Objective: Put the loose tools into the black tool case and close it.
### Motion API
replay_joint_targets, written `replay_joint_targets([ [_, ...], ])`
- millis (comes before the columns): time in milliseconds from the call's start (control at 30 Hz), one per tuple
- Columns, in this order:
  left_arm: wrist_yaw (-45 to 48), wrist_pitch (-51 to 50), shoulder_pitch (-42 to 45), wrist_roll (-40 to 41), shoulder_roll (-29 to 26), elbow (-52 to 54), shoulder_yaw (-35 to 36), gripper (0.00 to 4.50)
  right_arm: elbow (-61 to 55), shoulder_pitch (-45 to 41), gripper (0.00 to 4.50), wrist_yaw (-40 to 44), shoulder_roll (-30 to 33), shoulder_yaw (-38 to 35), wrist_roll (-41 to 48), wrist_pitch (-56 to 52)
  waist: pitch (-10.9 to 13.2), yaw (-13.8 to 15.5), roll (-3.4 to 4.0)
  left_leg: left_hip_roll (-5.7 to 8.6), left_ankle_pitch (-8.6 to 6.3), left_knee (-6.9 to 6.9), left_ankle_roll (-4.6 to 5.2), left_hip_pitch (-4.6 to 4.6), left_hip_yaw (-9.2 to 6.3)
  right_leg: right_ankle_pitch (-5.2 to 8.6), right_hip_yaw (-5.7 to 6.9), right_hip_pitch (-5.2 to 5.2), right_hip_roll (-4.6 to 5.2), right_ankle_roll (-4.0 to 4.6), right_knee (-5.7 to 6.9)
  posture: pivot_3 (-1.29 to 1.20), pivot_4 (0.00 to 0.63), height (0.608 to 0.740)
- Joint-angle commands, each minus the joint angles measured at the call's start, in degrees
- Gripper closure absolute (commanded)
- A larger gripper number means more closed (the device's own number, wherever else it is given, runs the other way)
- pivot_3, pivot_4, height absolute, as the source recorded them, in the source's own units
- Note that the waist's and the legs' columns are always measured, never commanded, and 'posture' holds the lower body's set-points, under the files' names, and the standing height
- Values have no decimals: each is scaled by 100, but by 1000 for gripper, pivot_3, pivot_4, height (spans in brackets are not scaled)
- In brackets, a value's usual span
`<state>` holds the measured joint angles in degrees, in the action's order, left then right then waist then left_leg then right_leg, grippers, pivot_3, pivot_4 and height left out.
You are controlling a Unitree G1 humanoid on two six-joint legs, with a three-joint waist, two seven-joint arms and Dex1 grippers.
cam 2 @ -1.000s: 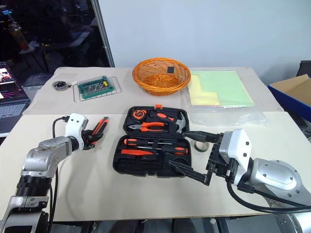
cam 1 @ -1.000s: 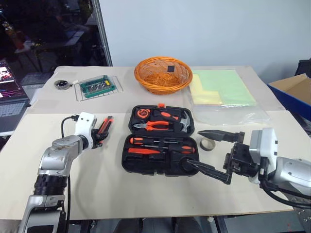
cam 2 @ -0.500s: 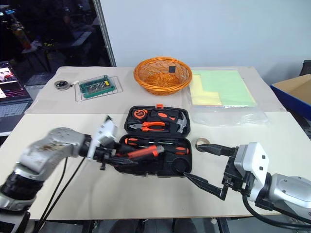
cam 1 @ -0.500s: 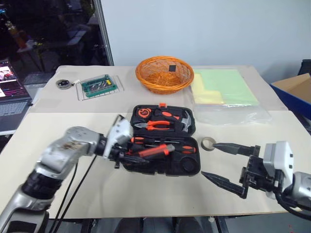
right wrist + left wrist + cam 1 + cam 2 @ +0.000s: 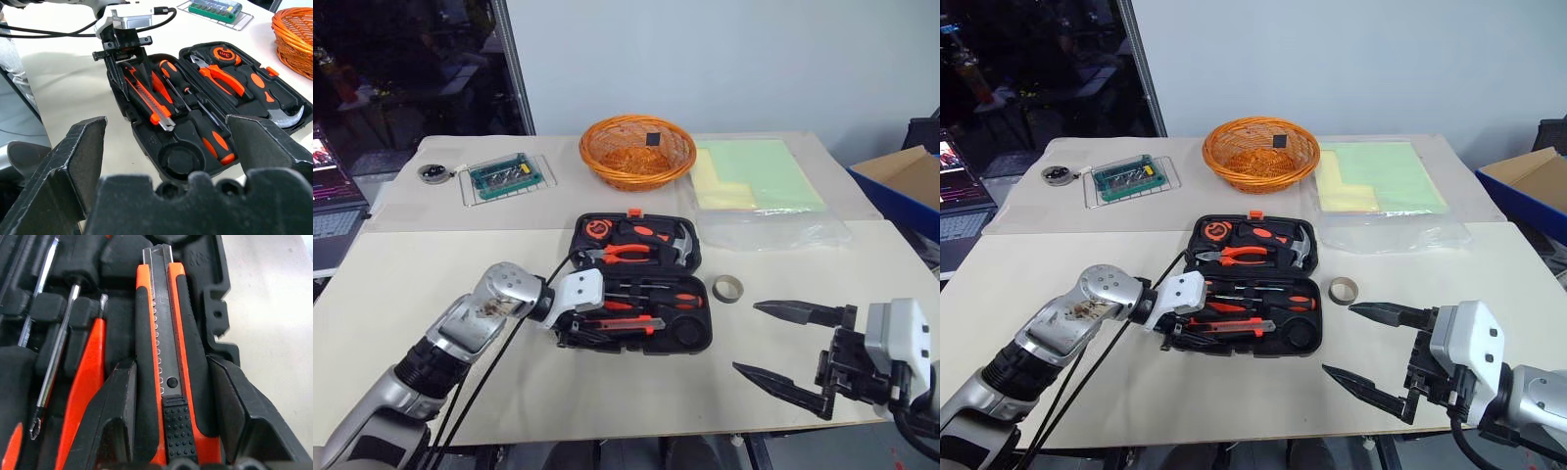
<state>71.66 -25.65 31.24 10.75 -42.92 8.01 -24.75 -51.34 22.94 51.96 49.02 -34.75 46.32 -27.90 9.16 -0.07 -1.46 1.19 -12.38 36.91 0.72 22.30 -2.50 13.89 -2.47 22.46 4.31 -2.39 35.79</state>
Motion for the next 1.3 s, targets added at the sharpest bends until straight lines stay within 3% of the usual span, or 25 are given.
replay_joint_targets([
  [33, 300, 495, 67, -219, -35, -128, -123, 2819, -50, -91, 0, 8, 79, -80, 128, 33, 0, 5, 0, 0, 0, 0, 0, 0, 0, 0, -1, 0, 0, 0, 0, 0, 150, 740],
  [167, 419, 554, 73, -220, 86, -191, -117, 2819, -32, -149, 0, 6, 106, -44, 126, 24, 0, 6, 1, 0, 0, 0, 0, 0, 0, 0, -1, 0, 1, 0, 0, 0, 150, 740],
  [233, 449, 608, 41, -99, 95, -207, 52, 1806, -46, -169, 0, -4, 103, -20, 129, 11, 0, 9, 0, 0, 0, 0, 0, 1, 0, 0, 0, 0, 1, 0, 0, 0, 150, 740],
  [333, 505, 263, -60, 592, 182, -72, 634, 923, -34, -191, 0, 3, 91, 28, 96, 16, 0, 7, 0, 0, -1, 0, 2, 1, -1, 0, 0, 0, 1, 0, 0, 0, 150, 740],
  [433, 514, -346, -214, 1434, 223, 128, 1265, 923, 17, -257, 0, 0, 86, 129, 51, 36, 1, -4, -2, -3, -1, 0, 2, 2, -2, 0, 1, 2, 1, 0, 1, 0, 150, 740],
  [533, 307, -458, -467, 1703, 355, 116, 1579, 1682, 48, -342, 0, -30, 80, 244, 17, 51, 1, -3, -2, -3, -1, 1, 2, -3, -3, 0, 2, -1, 2, -1, 3, 0, 150, 740],
  [600, 1, -447, -721, 1723, 524, 98, 1724, 2466, 68, -399, 0, -60, 74, 324, 2, 57, 0, -5, 1, -3, -1, 1, 2, -11, -3, 1, 2, -9, 2, -1, 1, 0, 150, 740],
  [800, -838, -135, -1621, 1189, 772, 177, 1611, 4480, 105, -506, 0, -82, 102, 399, 12, 26, 1, 5, -1, -3, -2, 0, 1, -8, -7, 0, 1, -6, 4, 0, 2, 0, 150, 740],
  [1067, -1076, 390, -1865, 117, 708, -370, 727, 4480, 172, -607, 0, -37, 239, 438, 70, -45, -39, 75, 46, -2, -2, 1, 1, -34, 3, 1, -2, -32, 11, -1, -3, 0, 150, 740],
  [1300, -997, -939, -1381, 924, 1268, -348, 835, 4480, 161, -663, 0, -23, 315, 479, 141, -110, -80, 70, 98, -5, -1, 4, 1, -36, 17, 6, -4, -36, 4, -9, 5, 0, 150, 740],
])
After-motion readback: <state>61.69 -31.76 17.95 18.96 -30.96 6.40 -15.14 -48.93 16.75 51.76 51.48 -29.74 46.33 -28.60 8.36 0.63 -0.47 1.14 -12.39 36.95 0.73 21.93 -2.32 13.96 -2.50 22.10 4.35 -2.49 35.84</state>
